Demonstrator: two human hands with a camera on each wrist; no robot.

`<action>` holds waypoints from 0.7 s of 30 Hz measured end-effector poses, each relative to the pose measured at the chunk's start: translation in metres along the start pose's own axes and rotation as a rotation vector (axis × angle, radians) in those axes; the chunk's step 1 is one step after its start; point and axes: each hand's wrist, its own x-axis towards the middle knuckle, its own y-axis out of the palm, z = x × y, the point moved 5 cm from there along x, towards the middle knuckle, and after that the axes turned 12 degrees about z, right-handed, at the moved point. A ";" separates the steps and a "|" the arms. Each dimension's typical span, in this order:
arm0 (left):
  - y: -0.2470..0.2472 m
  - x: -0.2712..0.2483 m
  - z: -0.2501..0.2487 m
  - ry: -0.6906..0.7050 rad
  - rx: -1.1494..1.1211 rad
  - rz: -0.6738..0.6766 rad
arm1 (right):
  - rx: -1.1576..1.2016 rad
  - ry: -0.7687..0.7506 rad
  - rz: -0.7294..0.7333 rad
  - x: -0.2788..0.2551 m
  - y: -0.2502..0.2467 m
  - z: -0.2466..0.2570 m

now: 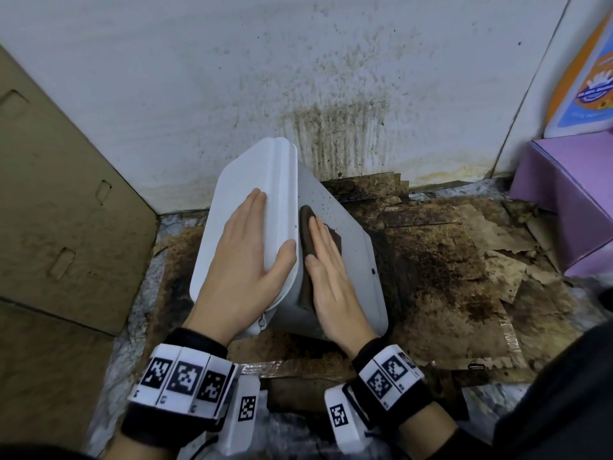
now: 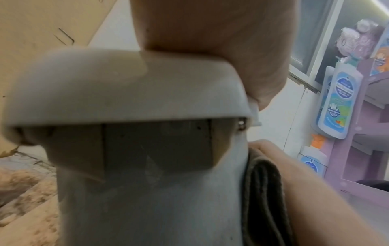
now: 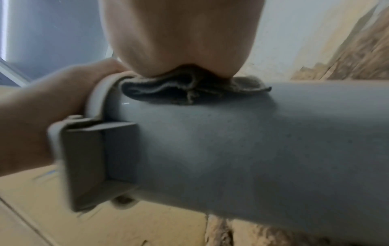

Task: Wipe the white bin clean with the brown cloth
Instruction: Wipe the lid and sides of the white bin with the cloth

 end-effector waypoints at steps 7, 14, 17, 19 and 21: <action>-0.001 -0.003 0.003 0.000 -0.015 -0.001 | -0.018 0.127 -0.002 0.001 -0.018 -0.066; -0.003 -0.004 0.001 0.003 -0.024 0.008 | 0.024 0.416 -0.008 -0.006 -0.044 -0.135; -0.001 -0.002 -0.002 0.011 0.004 0.012 | 0.064 0.483 -0.042 -0.002 -0.045 -0.138; -0.001 -0.002 -0.001 0.013 0.010 0.011 | 0.078 0.510 -0.049 0.001 -0.043 -0.128; 0.000 -0.001 0.000 0.014 0.011 0.009 | 0.106 0.477 -0.036 0.008 -0.039 -0.109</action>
